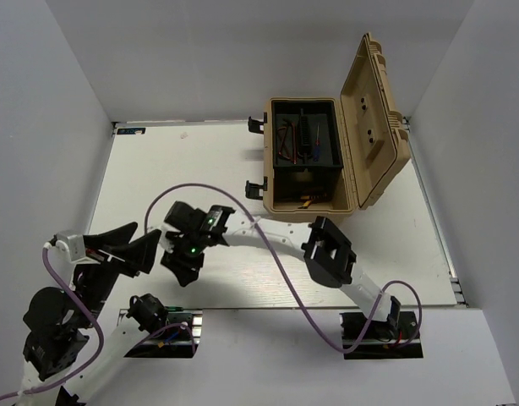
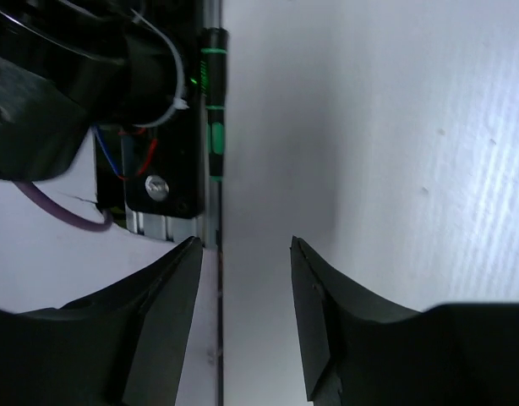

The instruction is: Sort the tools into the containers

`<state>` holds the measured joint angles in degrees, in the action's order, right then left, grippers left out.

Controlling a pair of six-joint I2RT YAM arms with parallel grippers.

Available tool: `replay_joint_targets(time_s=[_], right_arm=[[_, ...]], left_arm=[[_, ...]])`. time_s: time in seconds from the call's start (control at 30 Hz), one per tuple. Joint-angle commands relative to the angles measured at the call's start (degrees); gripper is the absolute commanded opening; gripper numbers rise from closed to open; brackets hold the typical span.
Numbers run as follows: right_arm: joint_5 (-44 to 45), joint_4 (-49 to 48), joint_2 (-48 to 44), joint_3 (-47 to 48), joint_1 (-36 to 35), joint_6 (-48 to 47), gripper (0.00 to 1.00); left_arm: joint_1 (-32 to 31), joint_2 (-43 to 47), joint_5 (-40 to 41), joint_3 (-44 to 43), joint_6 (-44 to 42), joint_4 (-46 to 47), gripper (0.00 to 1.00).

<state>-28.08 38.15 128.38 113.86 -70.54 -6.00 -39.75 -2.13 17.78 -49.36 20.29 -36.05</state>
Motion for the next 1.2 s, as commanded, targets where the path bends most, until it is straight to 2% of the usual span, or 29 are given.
replay_joint_targets(time_s=[0.0,0.4,0.73,0.8,1.17], right_arm=[[6.71,1.57,1.43,4.96,-3.89,-0.5,0.53],[19.7,1.4,7.15,9.0,-11.8,-2.88,0.56],[23.59,0.26,11.28,11.64,-13.74,-2.52,0.53],[23.59,0.26,11.63,12.08,-13.92,-1.65,0.53],[9.99,0.26,11.63,10.59,-12.17,8.19,0.5]], left_arm=[[0.11,-1.74,-2.31,0.41,-1.05,0.9,0.84],[0.11,-1.74,-5.12,0.94,-1.57,1.42,0.84],[0.11,1.25,-5.74,-0.11,-2.1,-1.12,0.84],[0.11,1.77,-5.74,-0.12,-2.1,-1.65,0.84],[0.11,3.98,-5.74,-2.22,-2.1,-3.32,0.84]])
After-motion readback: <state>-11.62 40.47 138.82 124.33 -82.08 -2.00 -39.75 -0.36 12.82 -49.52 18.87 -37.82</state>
